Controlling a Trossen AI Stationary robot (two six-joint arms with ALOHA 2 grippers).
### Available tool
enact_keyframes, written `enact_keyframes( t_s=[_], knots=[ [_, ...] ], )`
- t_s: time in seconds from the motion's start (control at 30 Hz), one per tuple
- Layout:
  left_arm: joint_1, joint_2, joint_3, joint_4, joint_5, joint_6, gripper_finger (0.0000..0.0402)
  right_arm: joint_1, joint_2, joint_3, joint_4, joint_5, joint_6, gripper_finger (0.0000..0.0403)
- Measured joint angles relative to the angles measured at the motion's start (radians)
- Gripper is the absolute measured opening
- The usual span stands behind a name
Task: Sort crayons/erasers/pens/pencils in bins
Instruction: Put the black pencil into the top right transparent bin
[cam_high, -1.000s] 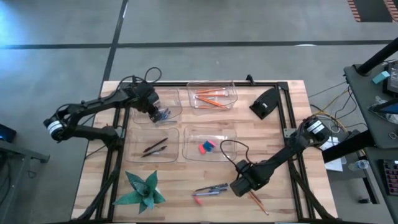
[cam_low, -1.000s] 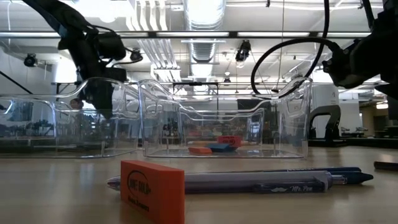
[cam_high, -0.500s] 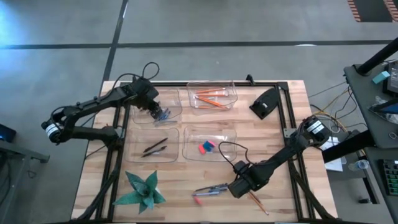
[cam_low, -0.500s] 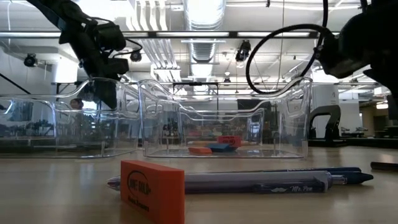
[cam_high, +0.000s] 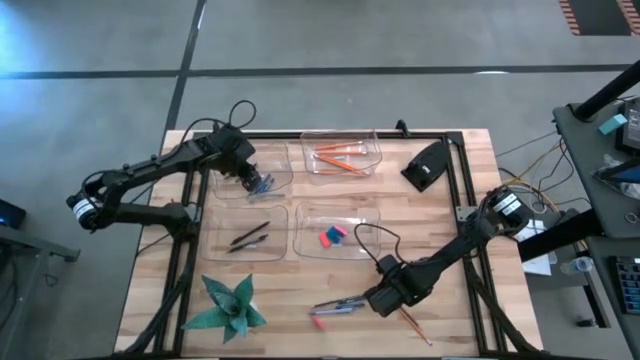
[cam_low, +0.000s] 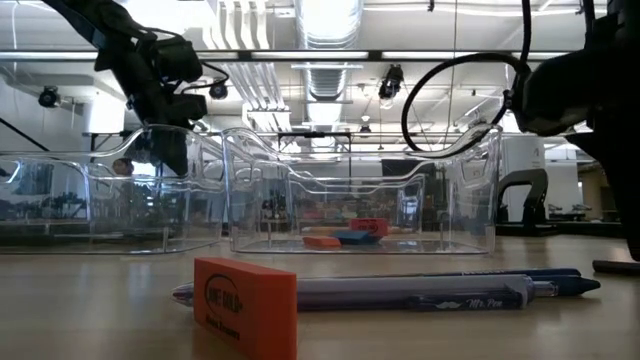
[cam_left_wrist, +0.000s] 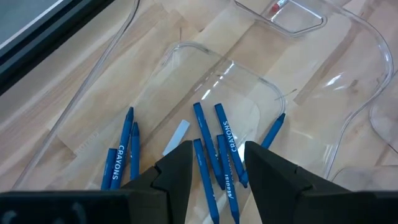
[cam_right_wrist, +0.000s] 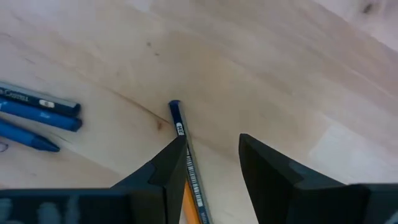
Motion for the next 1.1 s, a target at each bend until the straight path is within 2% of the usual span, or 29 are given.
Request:
enact_keyframes(
  t_s=[0.43,0.7,1.1],
  knots=[
    [0.0,0.0,0.0,0.0,0.0,-0.001,0.0133,-0.002,0.0,-0.009,0.072,0.091,0.007,0.0137],
    [0.0,0.0,-0.001,0.0,0.0,-0.001,0.0133,-0.002,0.0,-0.043,0.079,0.092,0.025,0.0137],
    [0.0,0.0,-0.002,0.0,0.0,-0.001,0.0133,0.007,-0.002,-0.04,0.066,-0.093,-0.067,0.0137]
  ],
)
